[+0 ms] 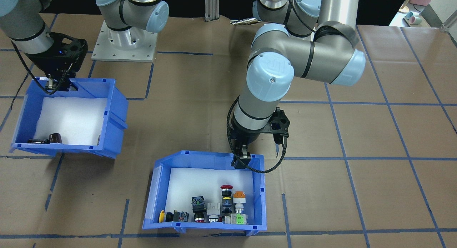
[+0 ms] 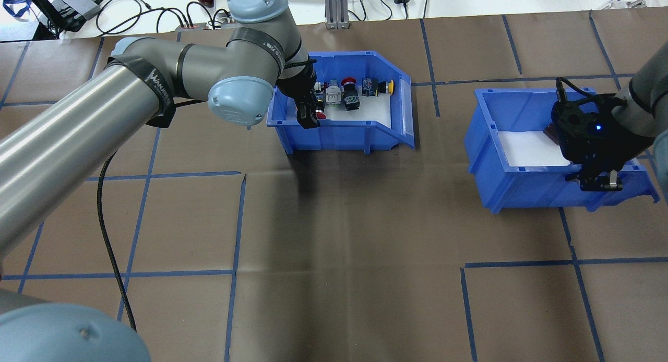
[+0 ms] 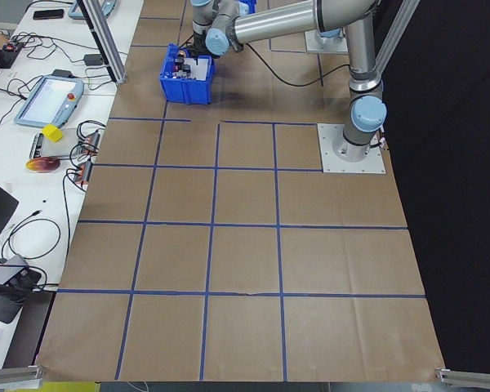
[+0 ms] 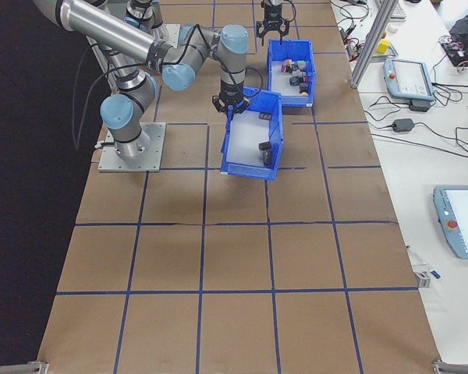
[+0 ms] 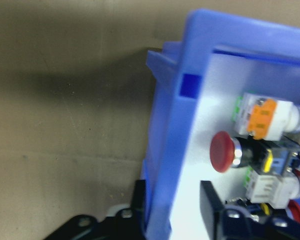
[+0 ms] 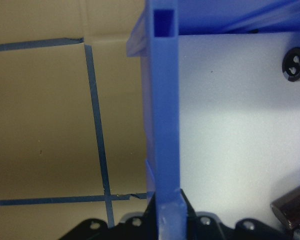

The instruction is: Place button box in front

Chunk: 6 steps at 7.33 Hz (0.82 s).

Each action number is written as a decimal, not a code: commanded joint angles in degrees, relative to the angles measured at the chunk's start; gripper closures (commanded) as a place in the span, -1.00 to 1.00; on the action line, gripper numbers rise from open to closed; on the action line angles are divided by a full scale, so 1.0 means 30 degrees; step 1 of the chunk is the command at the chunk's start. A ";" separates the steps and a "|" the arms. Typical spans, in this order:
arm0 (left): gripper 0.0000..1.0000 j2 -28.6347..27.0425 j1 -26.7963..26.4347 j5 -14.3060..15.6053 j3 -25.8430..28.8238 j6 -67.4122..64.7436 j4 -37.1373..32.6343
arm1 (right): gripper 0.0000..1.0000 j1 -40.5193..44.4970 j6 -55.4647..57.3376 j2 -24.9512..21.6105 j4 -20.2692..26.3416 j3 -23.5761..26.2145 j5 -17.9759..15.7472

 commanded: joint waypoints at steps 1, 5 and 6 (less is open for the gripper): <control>-0.95 0.3233 0.1648 0.0161 -0.0094 0.5803 -0.4640 | 0.86 0.0812 0.1102 -0.1414 -0.0004 0.1746 0.0389; -0.97 0.6789 0.3208 0.2651 -0.0123 1.5655 -0.9547 | 0.85 0.5665 0.4841 -0.2417 -0.1523 0.3630 0.0244; -0.98 0.6939 0.3238 0.2709 -0.0124 1.8517 -0.9668 | 0.85 0.7480 0.6887 -0.2359 -0.2224 0.3631 0.0185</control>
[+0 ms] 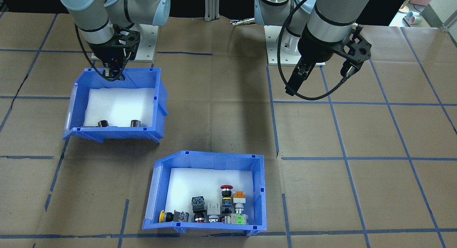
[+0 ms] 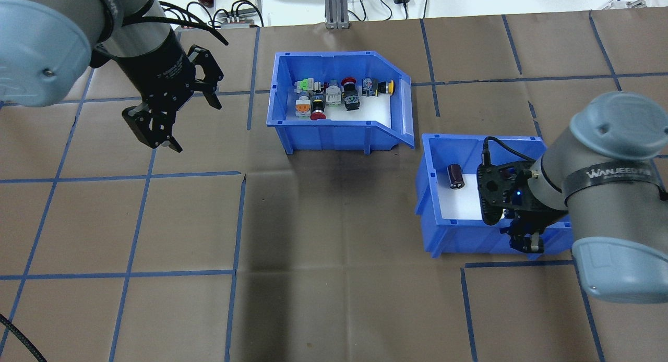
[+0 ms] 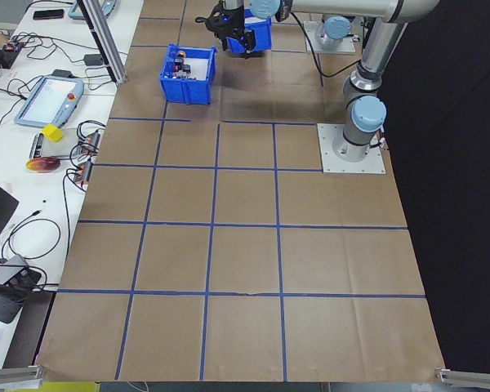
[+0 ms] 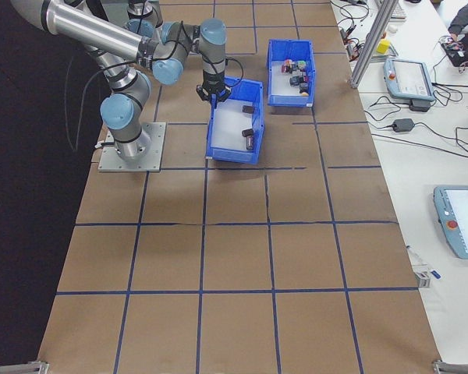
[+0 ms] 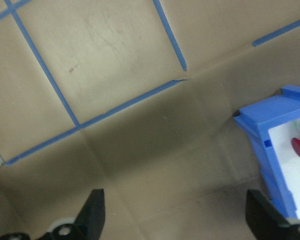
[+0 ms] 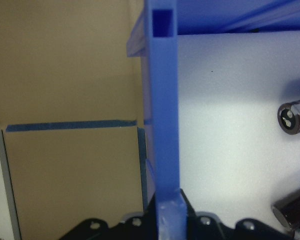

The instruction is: Place button box in front

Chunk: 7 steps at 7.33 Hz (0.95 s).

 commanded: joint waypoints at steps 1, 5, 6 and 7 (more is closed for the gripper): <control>-0.98 0.0746 0.0219 0.0285 -0.0039 0.5447 -0.0787 | 0.84 0.3680 0.3911 0.0043 -0.1394 0.0129 -0.0174; -0.98 0.4251 0.0308 0.0226 -0.2402 1.6574 -0.0497 | 0.84 0.6939 0.7025 0.0742 -0.2629 0.0100 -0.0175; -0.98 0.5686 0.0192 0.0197 -0.4008 1.5587 -0.0497 | 0.84 0.7963 0.7585 0.1384 -0.3356 0.0100 -0.0349; -0.98 0.6774 0.0364 0.0255 -0.6083 1.5780 -0.0033 | 0.84 0.8844 0.8199 0.1942 -0.3827 0.0042 -0.0873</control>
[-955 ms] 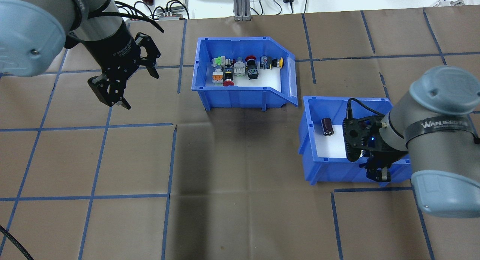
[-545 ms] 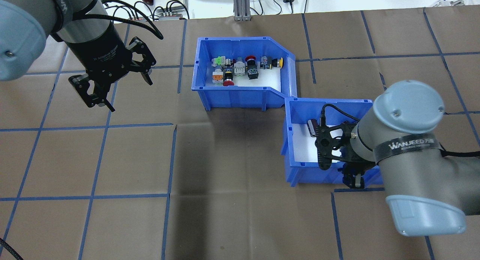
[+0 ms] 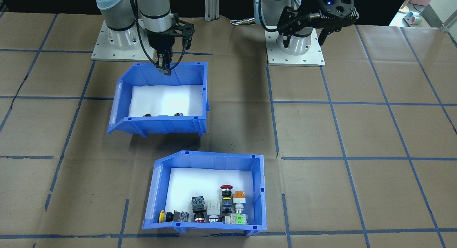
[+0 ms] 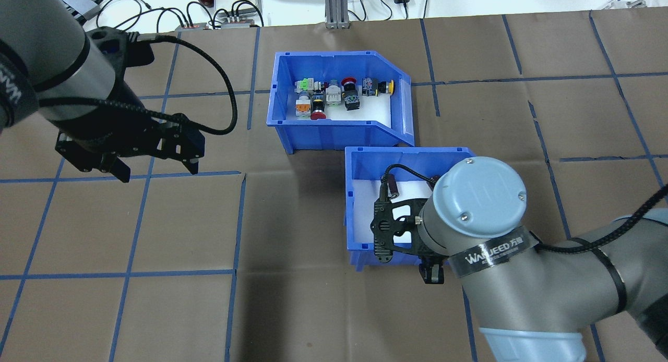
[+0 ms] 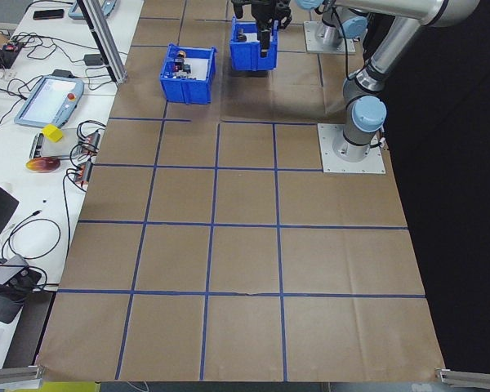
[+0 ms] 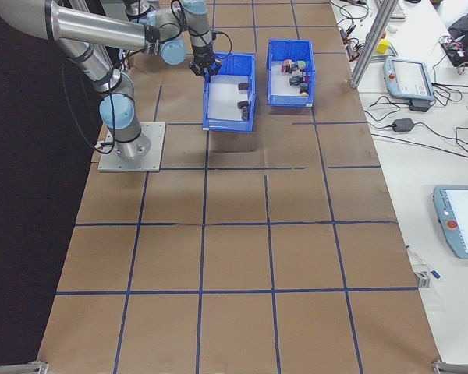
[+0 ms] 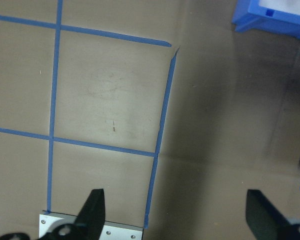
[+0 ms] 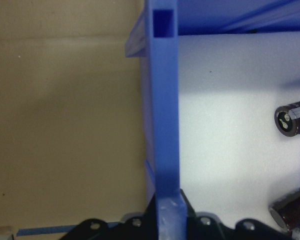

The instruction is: Place button box in front

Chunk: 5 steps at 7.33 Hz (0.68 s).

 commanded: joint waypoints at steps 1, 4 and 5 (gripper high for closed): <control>-0.98 0.1871 0.0061 0.0302 -0.3085 0.2012 0.3499 | 0.84 0.2021 0.1285 0.1276 -0.1068 -0.0041 -0.0665; -0.98 0.0298 0.0616 0.0569 -0.2279 0.3204 0.4029 | 0.84 0.3636 0.2837 0.2422 -0.2242 -0.0070 -0.0960; -0.98 -0.1013 0.0617 0.0656 -0.0968 0.3263 0.3971 | 0.84 0.3960 0.3017 0.2657 -0.2593 -0.0070 -0.0960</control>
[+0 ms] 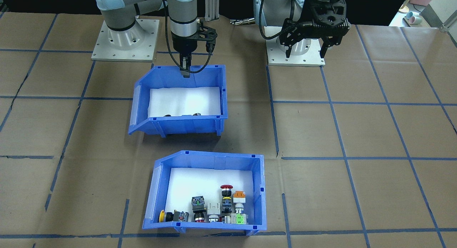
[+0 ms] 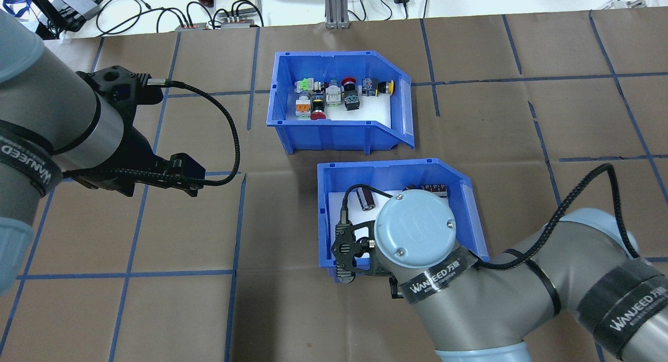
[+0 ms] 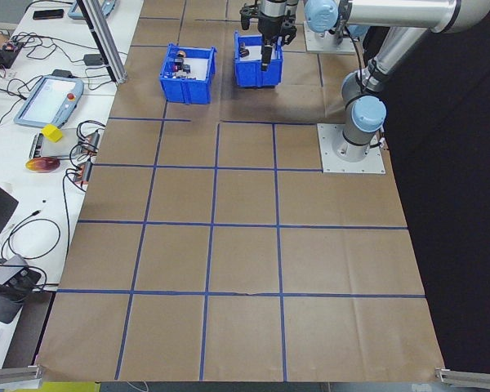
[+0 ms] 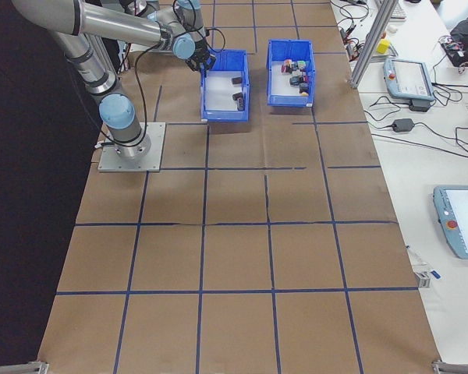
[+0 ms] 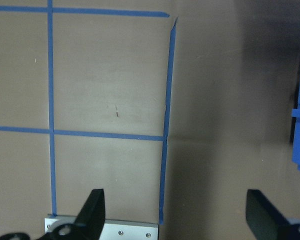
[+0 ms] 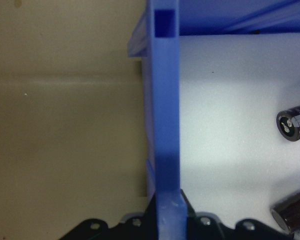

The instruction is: Place button box in front

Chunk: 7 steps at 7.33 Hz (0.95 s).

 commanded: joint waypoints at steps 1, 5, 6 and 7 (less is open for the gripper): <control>-0.99 -0.2742 -0.0111 0.0022 0.3028 0.0128 -0.0192 | 0.83 0.0716 0.0426 0.0412 -0.0499 -0.0012 -0.0264; -0.99 -0.3344 -0.0260 -0.0037 0.4073 0.0128 -0.1658 | -0.99 0.1070 0.0866 0.0444 -0.0530 -0.0273 -0.0412; -0.99 -0.3198 -0.0289 -0.0037 0.4072 0.0128 -0.1658 | -1.00 0.0895 0.0837 0.0355 -0.0181 -0.0971 -0.0442; -0.99 -0.3341 -0.0260 -0.0066 0.4072 0.0128 -0.1629 | -1.00 0.0778 0.0836 0.0180 0.1243 -0.2197 -0.0471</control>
